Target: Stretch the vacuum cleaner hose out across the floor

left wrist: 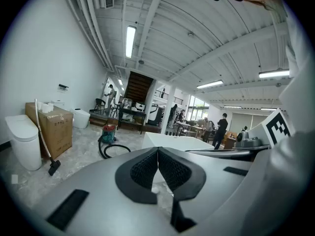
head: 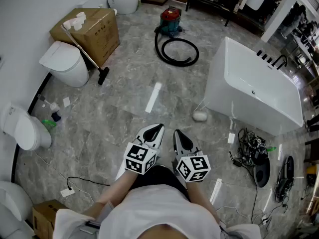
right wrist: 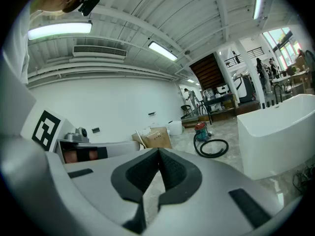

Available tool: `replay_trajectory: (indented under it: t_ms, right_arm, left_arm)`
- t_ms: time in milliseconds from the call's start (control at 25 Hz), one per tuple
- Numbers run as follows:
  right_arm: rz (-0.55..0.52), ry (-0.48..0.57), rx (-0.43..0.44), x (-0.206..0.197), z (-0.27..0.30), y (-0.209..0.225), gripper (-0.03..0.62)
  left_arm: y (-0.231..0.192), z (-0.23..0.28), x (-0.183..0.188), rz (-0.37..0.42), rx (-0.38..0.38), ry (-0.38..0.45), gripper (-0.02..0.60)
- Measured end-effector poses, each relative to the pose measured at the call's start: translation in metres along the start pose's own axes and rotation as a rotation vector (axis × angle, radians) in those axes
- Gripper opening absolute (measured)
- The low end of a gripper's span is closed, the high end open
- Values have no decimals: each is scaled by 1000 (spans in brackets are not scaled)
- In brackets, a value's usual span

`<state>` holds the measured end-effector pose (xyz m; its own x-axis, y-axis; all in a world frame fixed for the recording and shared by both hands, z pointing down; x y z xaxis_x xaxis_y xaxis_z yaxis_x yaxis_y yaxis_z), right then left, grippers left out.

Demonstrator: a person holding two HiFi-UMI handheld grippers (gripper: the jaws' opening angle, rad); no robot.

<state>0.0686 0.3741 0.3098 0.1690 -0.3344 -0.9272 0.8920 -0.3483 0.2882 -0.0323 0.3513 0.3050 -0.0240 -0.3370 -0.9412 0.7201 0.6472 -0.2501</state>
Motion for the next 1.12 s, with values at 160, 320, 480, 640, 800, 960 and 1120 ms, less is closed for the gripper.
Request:
replay_trajectory:
  t_ms: [160, 320, 480, 640, 800, 960, 1120]
  right_arm:
    - [-22, 23, 12, 3, -3, 1, 14]
    - [-21, 29, 11, 6, -7, 8, 14]
    - [-26, 39, 21, 10, -10, 17, 14]
    - [-49, 42, 39, 3, -12, 26, 14]
    - [-47, 40, 46, -1, -12, 33, 14]
    - [-43, 43, 60, 1, -11, 35, 14]
    - [-39, 23, 71, -4, -4, 39, 14]
  left_arm:
    - [3, 3, -1, 2, 3, -3, 8]
    - [10, 6, -1, 8, 2, 2, 8]
    - [17, 10, -2, 8, 13, 10, 9]
    - [22, 13, -9, 6, 34, 25, 8]
    - [26, 12, -13, -10, 57, 37, 8]
    - [25, 11, -17, -14, 67, 36, 8]
    - [19, 15, -21, -33, 85, 31, 8]
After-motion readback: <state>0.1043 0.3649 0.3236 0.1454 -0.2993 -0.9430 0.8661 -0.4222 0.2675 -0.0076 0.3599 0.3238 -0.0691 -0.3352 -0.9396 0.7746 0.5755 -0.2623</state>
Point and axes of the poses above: the fingertips, and each gripper's own axes: z forward along the fingers, y to its right, x out of its top, the point moved 4 cm from there along -z, backward along the fingers, and after that the axes turned 3 degrees about -x, right-handed, at the moved point
